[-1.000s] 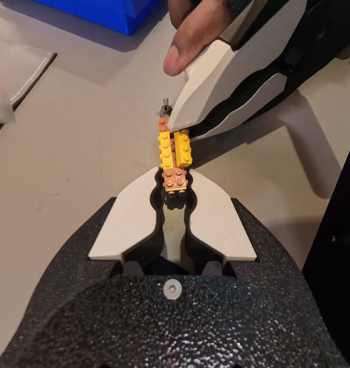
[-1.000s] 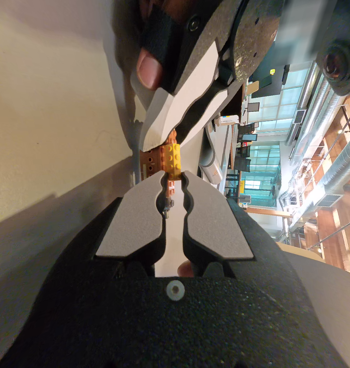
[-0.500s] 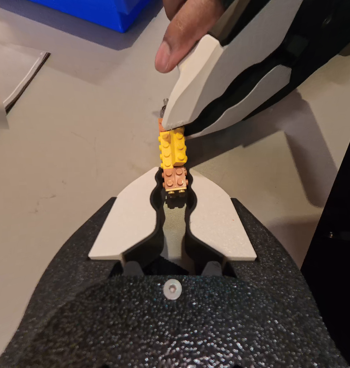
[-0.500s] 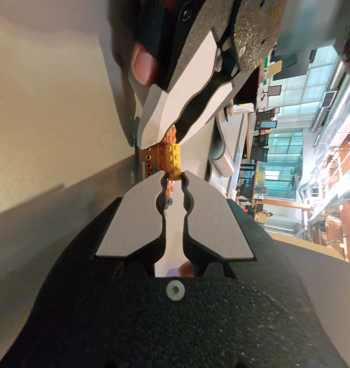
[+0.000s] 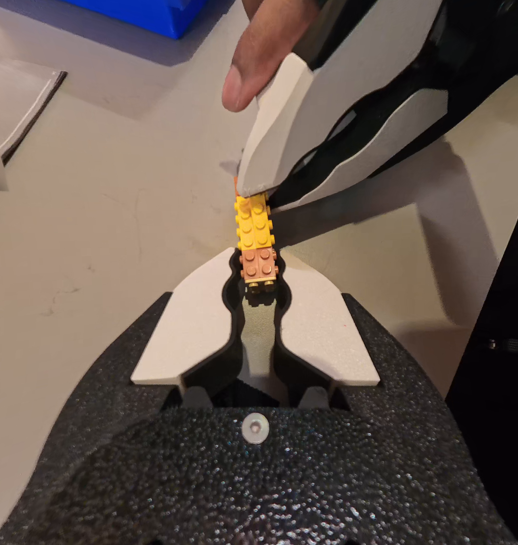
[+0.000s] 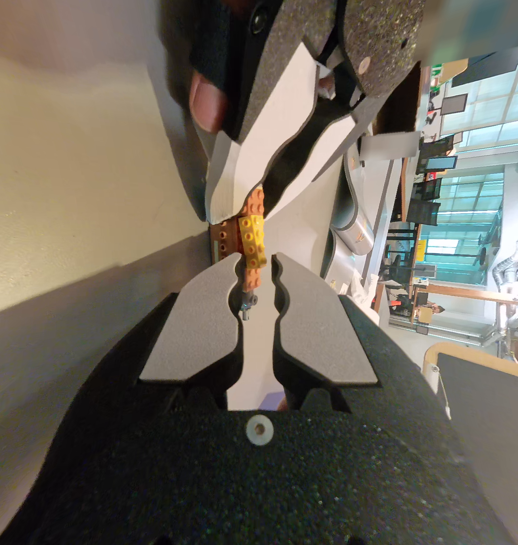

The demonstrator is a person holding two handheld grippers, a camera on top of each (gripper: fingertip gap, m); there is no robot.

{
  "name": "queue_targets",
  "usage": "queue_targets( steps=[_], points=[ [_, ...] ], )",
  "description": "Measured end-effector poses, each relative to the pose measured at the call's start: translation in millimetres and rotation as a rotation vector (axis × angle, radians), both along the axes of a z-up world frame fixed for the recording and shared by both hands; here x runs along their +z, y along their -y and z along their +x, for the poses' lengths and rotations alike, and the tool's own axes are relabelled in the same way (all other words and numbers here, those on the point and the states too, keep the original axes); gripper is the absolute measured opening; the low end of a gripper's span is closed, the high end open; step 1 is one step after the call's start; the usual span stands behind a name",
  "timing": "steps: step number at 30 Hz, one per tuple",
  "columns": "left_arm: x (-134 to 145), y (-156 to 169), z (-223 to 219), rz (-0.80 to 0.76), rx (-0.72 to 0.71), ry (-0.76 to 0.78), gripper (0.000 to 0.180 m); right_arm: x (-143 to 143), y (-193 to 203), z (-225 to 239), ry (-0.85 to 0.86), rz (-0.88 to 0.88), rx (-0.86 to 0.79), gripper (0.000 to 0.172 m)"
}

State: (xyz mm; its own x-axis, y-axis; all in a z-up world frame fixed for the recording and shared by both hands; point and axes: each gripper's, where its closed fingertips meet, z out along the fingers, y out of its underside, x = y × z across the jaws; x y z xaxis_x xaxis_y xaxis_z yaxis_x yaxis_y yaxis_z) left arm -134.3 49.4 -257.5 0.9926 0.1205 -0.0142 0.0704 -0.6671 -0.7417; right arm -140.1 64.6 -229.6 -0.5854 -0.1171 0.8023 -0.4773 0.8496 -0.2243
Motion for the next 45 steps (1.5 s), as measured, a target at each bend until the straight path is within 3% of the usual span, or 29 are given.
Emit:
queue_targets(
  steps=[6, 9, 20, 27, 35, 39, 45],
  points=[
    [0, 0, 0, 0.003, -0.001, 0.004, 0.020, 0, -1, 0, 0.007, 0.002, -0.008, 0.018],
    [4, 0, 0, 0.031, 0.000, 0.020, 0.020, -5, -6, -1, 0.028, 0.028, -0.022, 0.029],
    [8, 1, -2, 0.059, 0.012, 0.050, 0.020, 10, -11, -4, 0.012, -0.056, -0.040, 0.030],
    [6, 1, -1, 0.047, 0.010, 0.037, 0.020, 22, -4, 1, 0.106, -0.180, -0.022, 0.022],
    [4, 1, 0, 0.027, 0.003, 0.021, 0.020, 8, 4, 5, 0.074, -0.085, 0.015, 0.020],
    [4, 1, 0, 0.029, 0.005, 0.020, 0.020, 6, 7, 4, 0.077, -0.093, 0.007, 0.011],
    [4, 1, -1, 0.035, 0.012, 0.027, 0.020, 7, 8, 3, 0.062, -0.124, 0.004, 0.010]
  ],
)
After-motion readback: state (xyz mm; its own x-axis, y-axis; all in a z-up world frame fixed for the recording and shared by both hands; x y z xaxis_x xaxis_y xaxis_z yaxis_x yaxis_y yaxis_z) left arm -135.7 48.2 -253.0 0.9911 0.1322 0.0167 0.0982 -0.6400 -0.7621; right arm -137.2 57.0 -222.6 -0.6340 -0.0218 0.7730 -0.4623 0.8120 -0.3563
